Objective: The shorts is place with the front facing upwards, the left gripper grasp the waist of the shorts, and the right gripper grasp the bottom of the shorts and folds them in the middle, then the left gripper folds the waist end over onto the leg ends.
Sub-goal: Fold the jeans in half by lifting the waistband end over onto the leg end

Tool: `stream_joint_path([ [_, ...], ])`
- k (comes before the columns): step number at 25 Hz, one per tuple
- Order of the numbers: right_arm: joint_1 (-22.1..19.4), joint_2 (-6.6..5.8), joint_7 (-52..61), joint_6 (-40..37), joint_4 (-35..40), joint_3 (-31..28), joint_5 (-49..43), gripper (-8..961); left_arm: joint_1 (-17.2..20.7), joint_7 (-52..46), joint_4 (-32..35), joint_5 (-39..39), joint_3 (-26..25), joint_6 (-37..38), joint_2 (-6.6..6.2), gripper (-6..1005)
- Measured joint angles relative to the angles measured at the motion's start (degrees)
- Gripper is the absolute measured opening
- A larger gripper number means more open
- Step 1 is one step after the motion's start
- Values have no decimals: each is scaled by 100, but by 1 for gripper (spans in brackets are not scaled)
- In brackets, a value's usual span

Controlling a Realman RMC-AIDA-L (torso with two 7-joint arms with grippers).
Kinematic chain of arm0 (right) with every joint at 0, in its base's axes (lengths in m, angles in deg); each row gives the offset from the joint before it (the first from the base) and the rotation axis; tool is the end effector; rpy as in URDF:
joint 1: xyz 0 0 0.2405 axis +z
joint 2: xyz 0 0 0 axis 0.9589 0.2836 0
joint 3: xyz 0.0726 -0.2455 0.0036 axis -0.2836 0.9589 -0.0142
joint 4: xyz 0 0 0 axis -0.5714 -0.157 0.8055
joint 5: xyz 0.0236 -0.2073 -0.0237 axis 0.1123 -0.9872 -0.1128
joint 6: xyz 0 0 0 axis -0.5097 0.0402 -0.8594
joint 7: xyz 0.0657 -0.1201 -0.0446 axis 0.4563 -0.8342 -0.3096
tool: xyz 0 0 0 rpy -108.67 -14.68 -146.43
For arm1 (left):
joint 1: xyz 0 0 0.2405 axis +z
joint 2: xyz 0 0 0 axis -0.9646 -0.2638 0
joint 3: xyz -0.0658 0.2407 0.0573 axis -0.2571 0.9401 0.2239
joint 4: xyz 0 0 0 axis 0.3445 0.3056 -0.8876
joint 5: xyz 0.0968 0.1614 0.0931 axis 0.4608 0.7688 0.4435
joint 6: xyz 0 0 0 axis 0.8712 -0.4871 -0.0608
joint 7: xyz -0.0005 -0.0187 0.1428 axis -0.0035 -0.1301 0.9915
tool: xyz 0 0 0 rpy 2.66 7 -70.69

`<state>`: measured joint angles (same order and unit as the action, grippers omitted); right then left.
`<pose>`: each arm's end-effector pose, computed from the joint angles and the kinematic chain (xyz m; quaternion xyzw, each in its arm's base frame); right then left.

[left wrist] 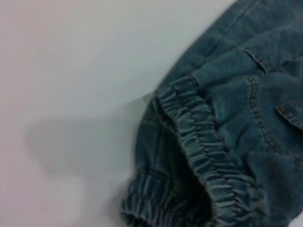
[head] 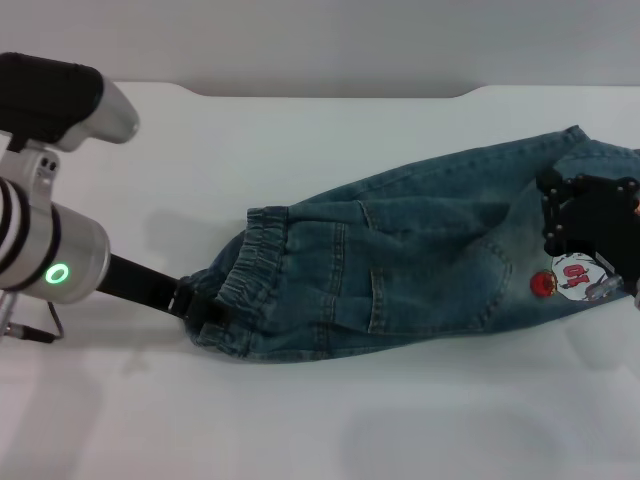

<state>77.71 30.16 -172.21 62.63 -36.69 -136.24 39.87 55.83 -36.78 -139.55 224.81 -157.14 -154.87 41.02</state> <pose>0.2957 0.3113 -0.0265 -0.8248 0.1220 0.1827 0.5210 -0.1917 0.3126 0.0075 -0.8537 -0.4519 0.1026 0.2375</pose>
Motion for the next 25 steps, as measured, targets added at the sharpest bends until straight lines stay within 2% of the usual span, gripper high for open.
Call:
stream_joint_path([
  [10, -12, -7, -7, 121, 104, -140, 0, -1, -222, -350, 297, -22, 482, 15, 16, 835],
  [25, 20, -17, -10, 236, 236, -229, -41, 0, -275, -347, 747, -11, 567, 397, 12, 831],
])
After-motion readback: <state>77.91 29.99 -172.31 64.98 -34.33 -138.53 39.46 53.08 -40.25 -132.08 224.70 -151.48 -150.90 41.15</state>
